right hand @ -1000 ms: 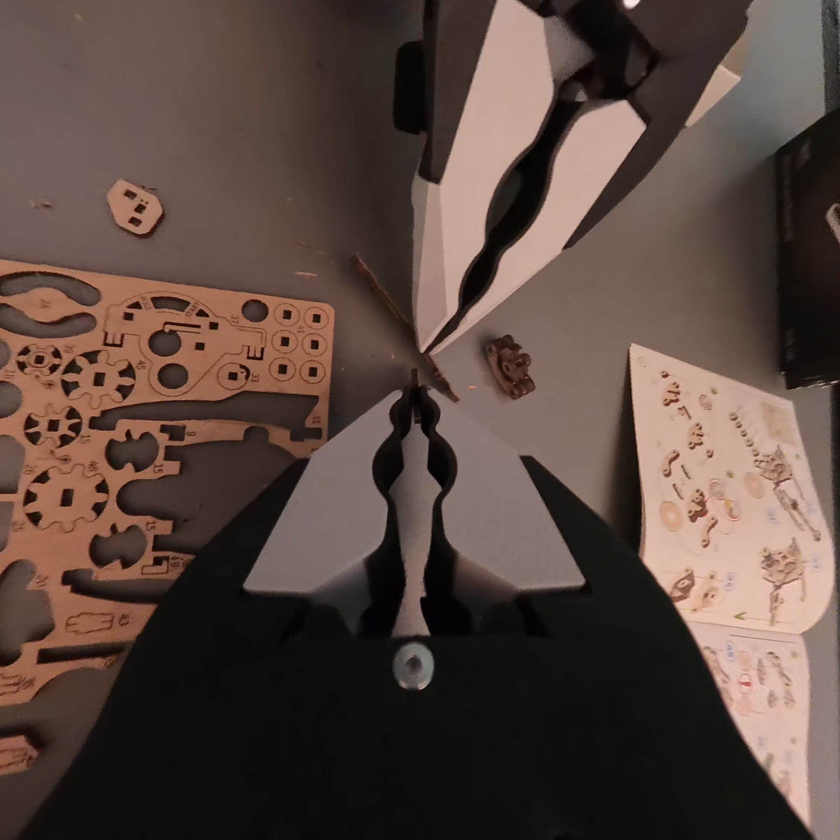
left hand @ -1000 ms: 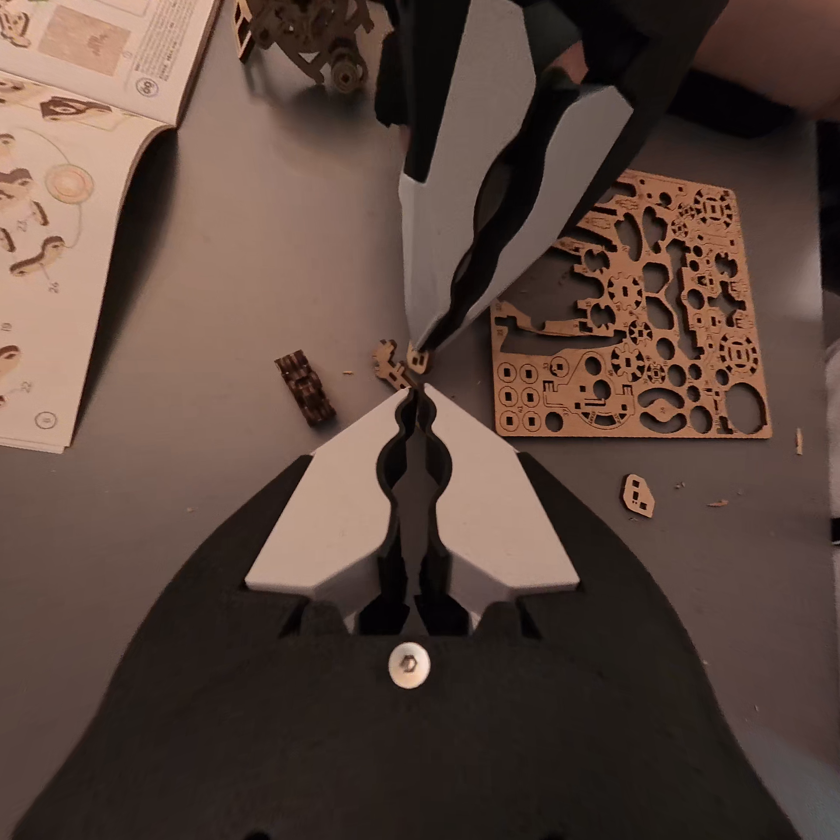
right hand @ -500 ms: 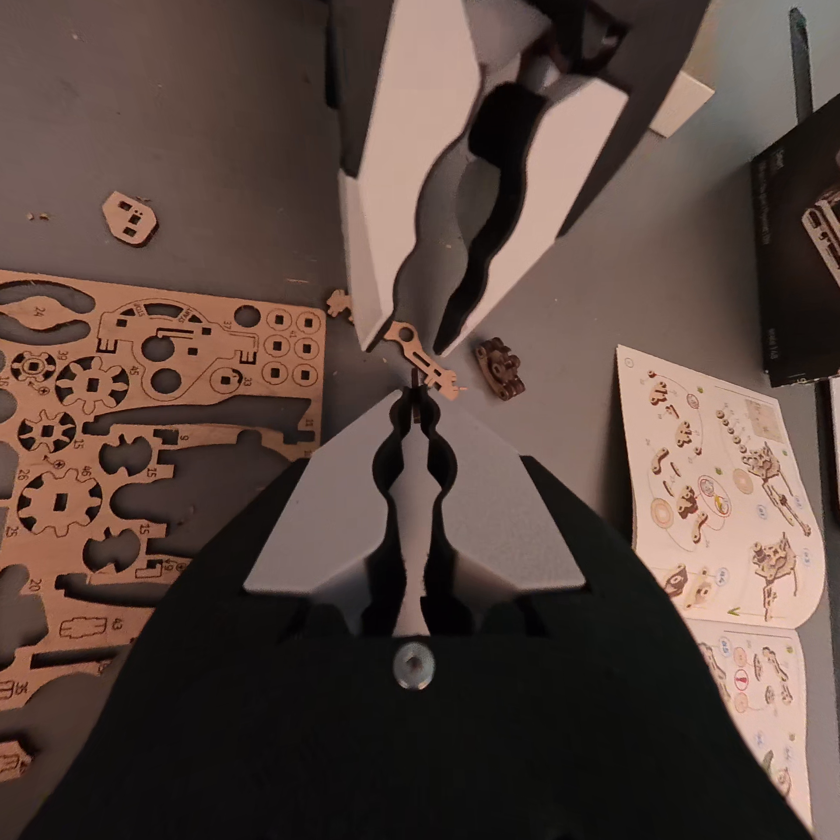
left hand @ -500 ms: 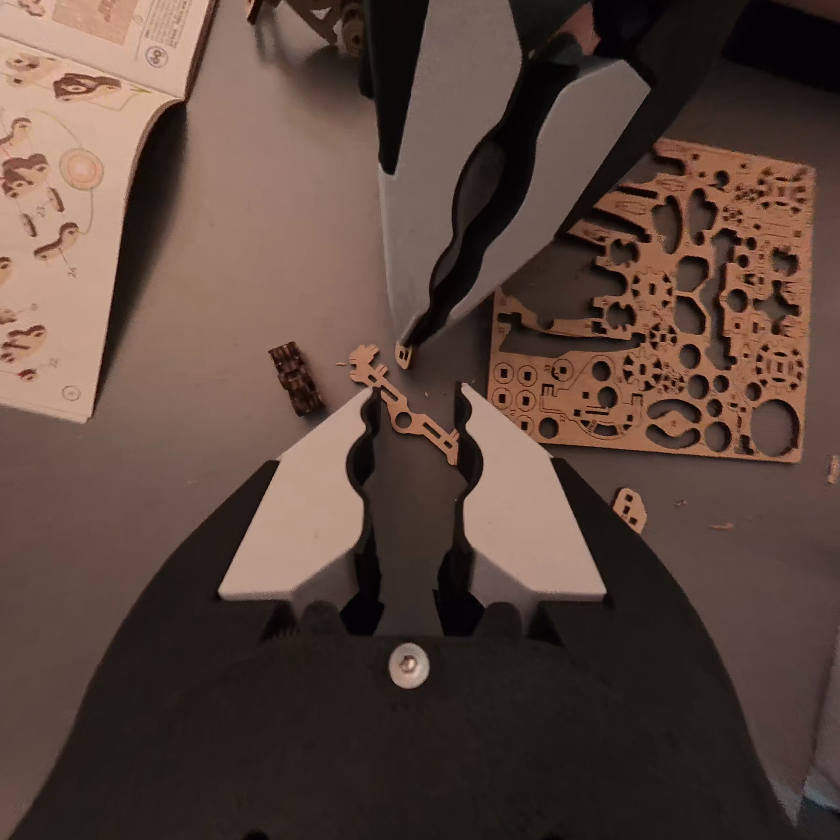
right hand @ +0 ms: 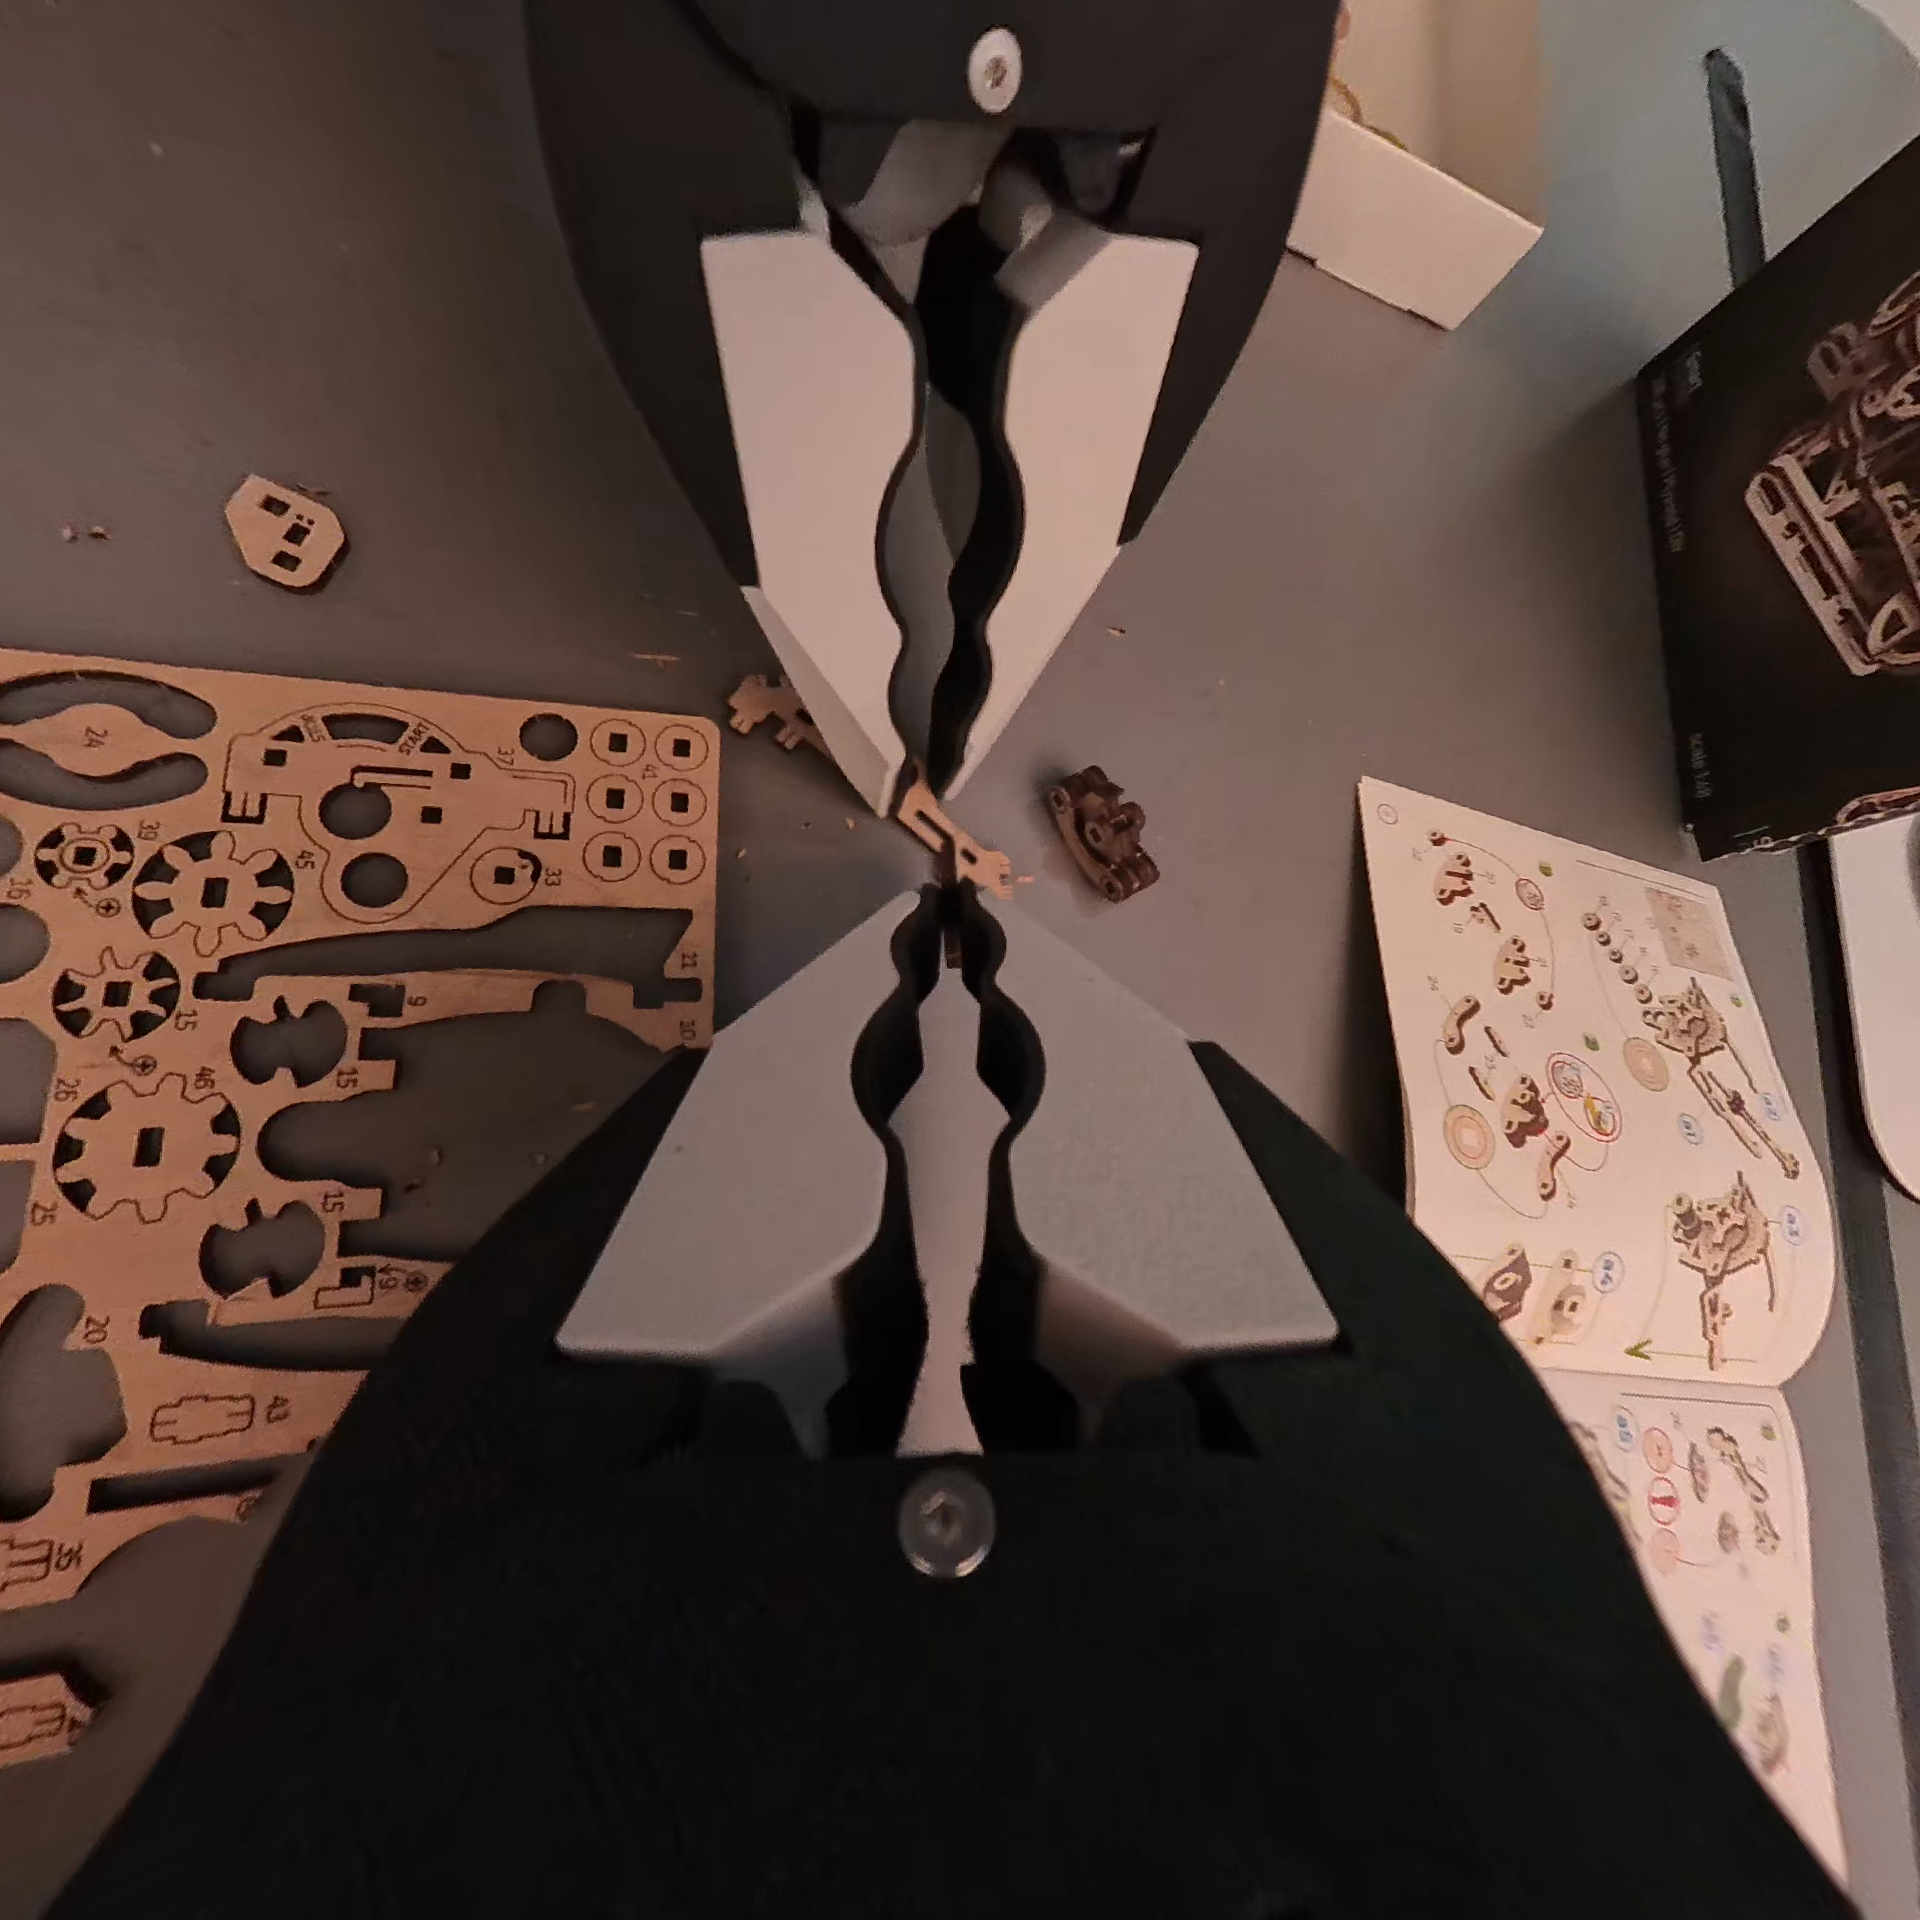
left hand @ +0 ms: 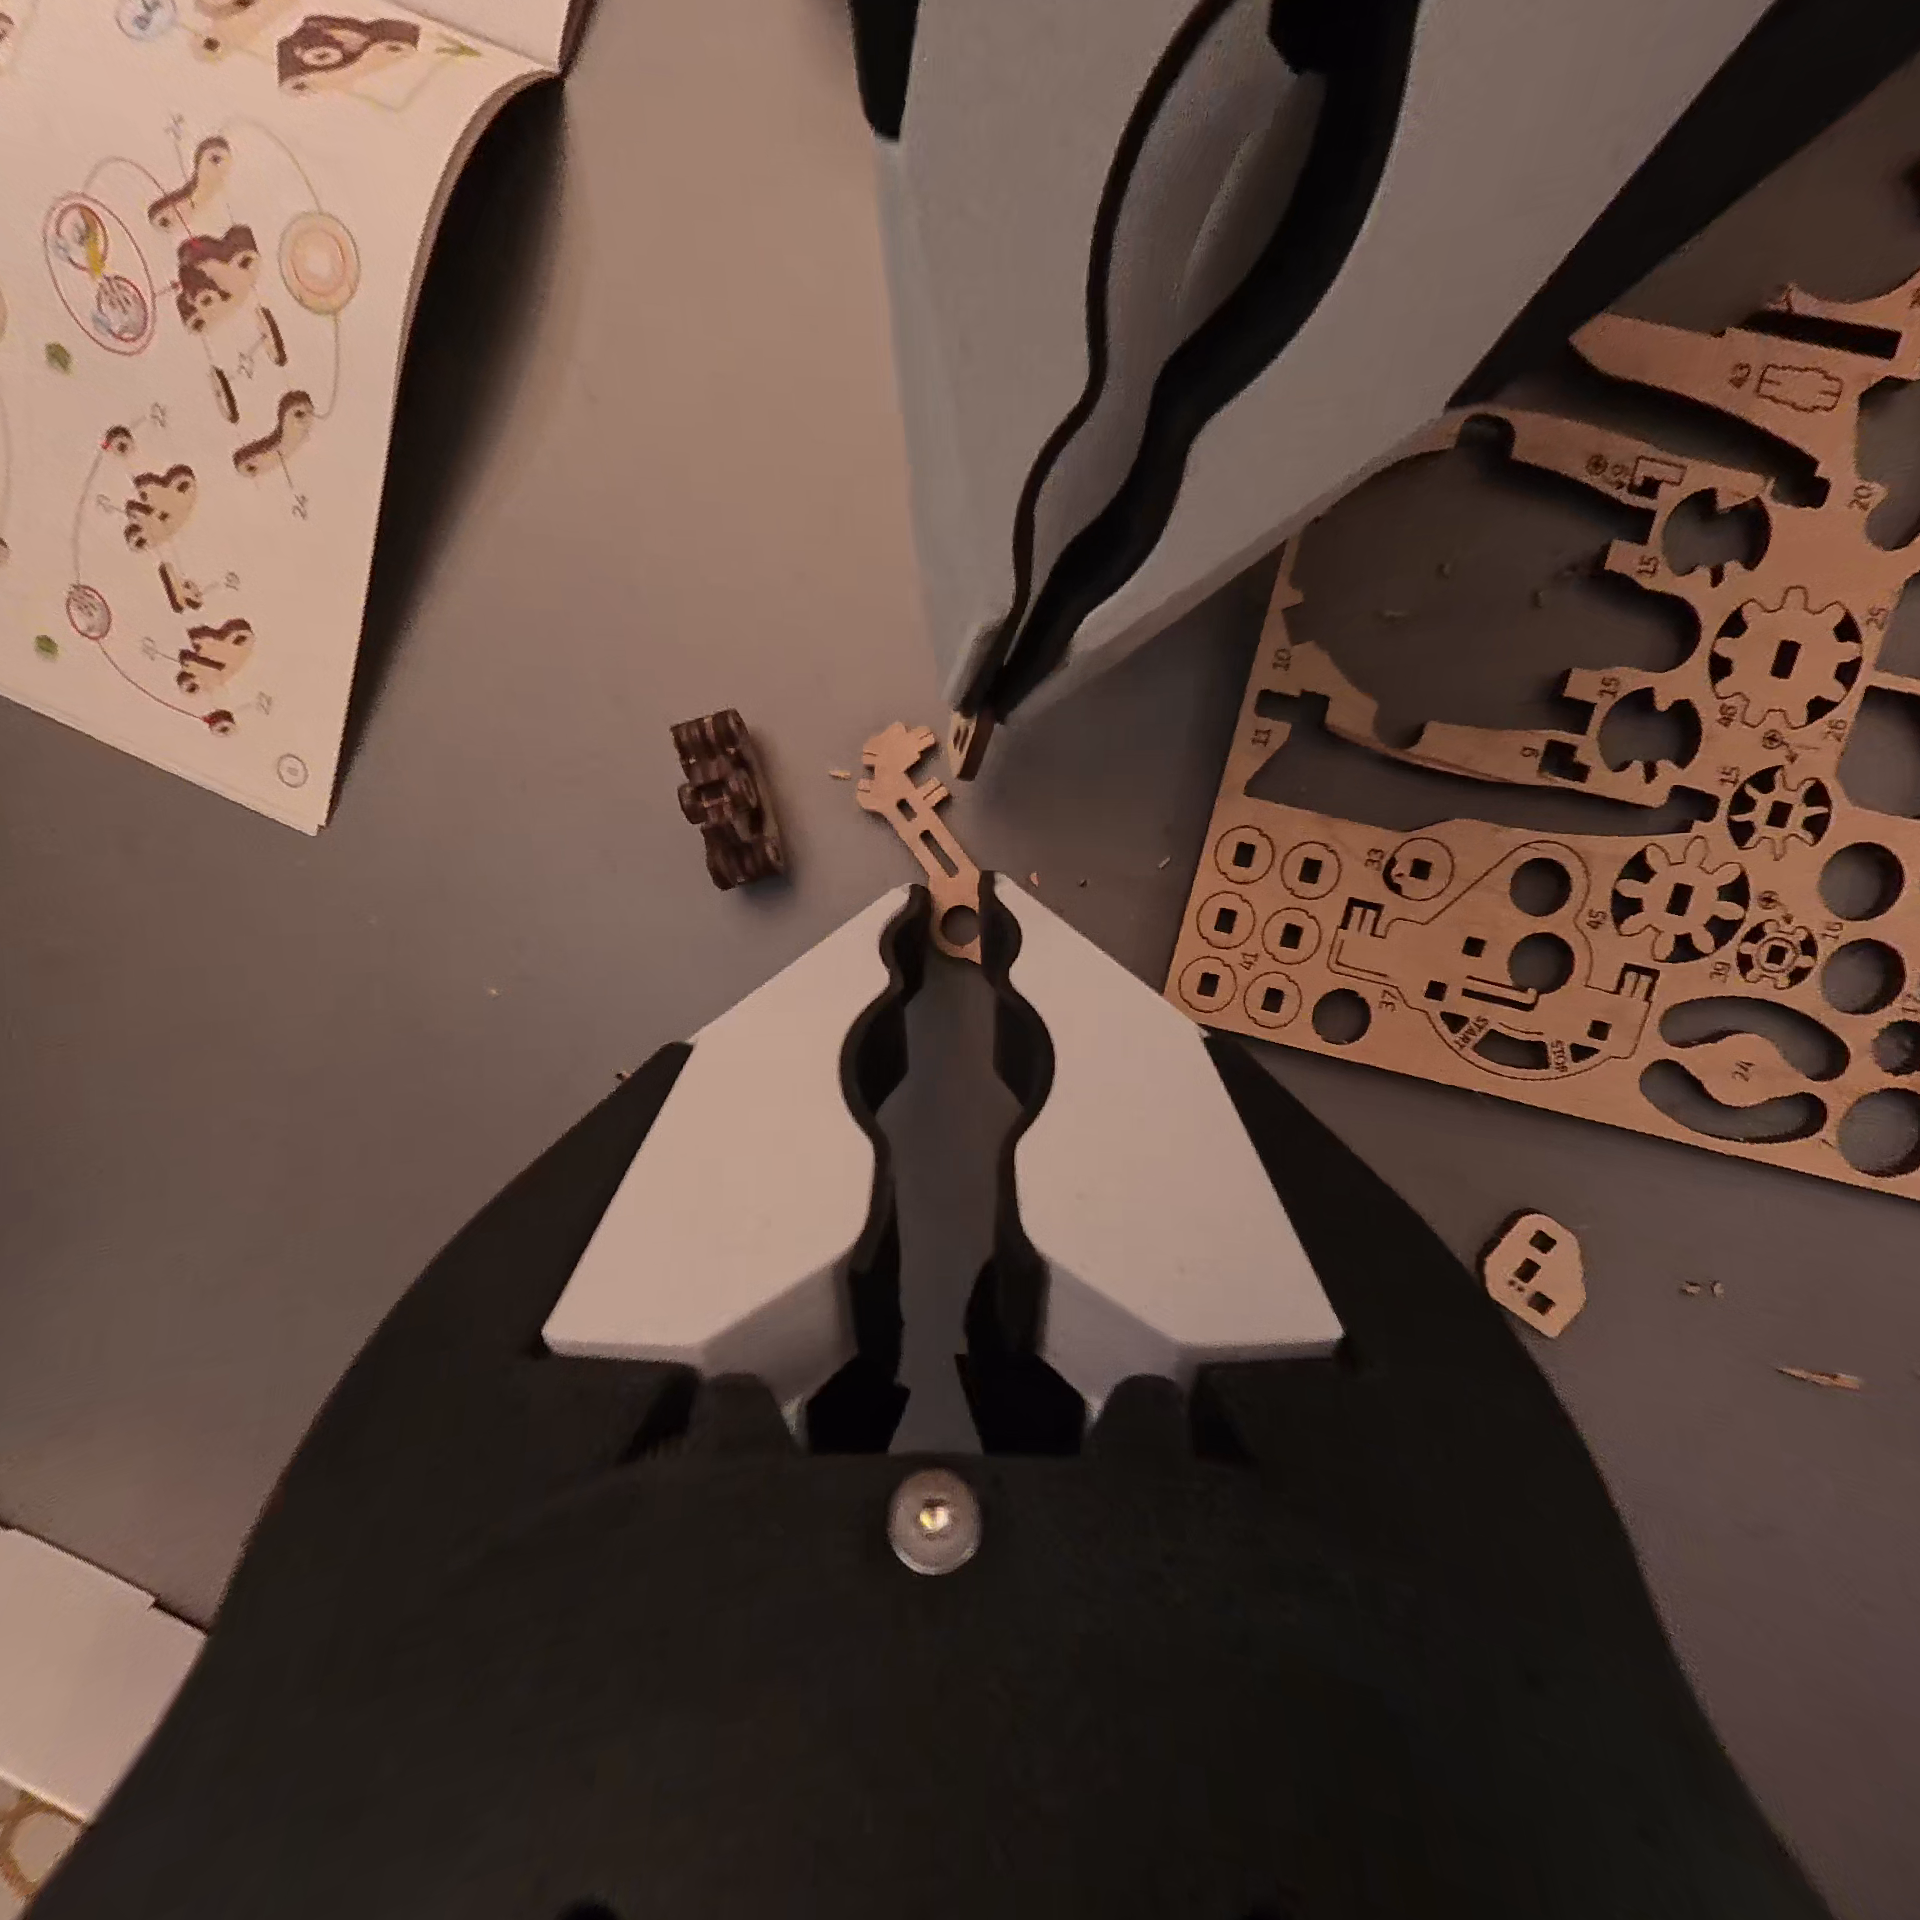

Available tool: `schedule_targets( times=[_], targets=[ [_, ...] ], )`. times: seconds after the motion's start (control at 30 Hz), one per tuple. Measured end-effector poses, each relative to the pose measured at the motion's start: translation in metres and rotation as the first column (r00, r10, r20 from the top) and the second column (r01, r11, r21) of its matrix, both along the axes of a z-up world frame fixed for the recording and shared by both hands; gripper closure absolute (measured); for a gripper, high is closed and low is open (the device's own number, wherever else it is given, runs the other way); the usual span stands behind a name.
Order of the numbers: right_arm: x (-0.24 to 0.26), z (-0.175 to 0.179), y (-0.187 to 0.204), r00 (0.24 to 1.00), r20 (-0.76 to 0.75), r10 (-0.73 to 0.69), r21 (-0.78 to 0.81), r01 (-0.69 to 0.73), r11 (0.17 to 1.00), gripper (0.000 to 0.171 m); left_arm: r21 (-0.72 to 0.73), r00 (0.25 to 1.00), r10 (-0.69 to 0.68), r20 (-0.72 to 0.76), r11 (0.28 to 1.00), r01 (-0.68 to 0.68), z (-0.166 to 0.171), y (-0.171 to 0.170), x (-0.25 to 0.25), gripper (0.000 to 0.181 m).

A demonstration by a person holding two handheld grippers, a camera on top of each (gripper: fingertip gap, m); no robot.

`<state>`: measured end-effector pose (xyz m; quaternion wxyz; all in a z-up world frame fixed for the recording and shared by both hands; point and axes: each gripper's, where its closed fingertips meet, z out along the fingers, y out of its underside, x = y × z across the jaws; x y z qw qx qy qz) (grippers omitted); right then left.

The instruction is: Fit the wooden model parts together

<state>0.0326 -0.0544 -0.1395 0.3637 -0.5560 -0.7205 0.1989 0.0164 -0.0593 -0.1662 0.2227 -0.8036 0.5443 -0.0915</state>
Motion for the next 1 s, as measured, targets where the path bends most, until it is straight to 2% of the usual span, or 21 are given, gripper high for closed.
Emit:
schedule_targets(
  times=[0.1,0.17,0.23,0.3,0.4,0.5,0.67,0.8,1.0],
  targets=[
    [0.000,0.004,0.001,0.999,-0.035,-0.017,-0.071,0.015,0.997,0.169,-0.060,0.999,-0.016,0.037,0.998,0.018,0.000,0.000,0.000,0.174],
    [0.001,0.008,0.001,0.997,-0.065,-0.040,-0.169,0.028,0.985,0.170,-0.180,0.994,-0.030,0.110,0.983,0.049,0.002,-0.005,0.001,0.174],
    [0.002,0.010,0.001,0.994,-0.077,-0.077,-0.310,0.049,0.950,0.170,-0.364,0.977,-0.047,0.210,0.923,0.123,0.005,-0.019,0.005,0.174],
    [0.003,0.014,-0.009,0.994,-0.091,-0.063,-0.468,0.013,0.884,0.170,-0.489,0.958,-0.035,0.285,0.855,0.176,0.009,-0.027,0.007,0.174],
    [0.008,0.023,-0.023,0.995,-0.101,-0.021,-0.591,-0.043,0.806,0.170,-0.540,0.949,-0.049,0.311,0.813,0.218,0.008,-0.030,0.003,0.174],
    [0.016,0.021,-0.037,0.995,-0.076,0.064,-0.583,-0.096,0.807,0.170,-0.571,0.932,-0.054,0.359,0.777,0.264,0.015,-0.036,0.004,0.174],
    [0.009,0.006,-0.049,0.988,-0.025,0.154,-0.460,-0.148,0.875,0.170,-0.635,0.890,0.007,0.456,0.703,0.320,0.028,-0.039,0.008,0.174],
    [-0.001,0.006,-0.049,0.988,-0.021,0.151,-0.373,-0.148,0.916,0.170,-0.679,0.863,0.071,0.500,0.651,0.340,0.033,-0.037,0.010,0.174],
    [-0.006,0.000,-0.046,0.990,0.007,0.138,-0.294,-0.130,0.947,0.170,-0.702,0.866,0.082,0.493,0.626,0.340,0.027,-0.039,0.011,0.174]
  ],
)
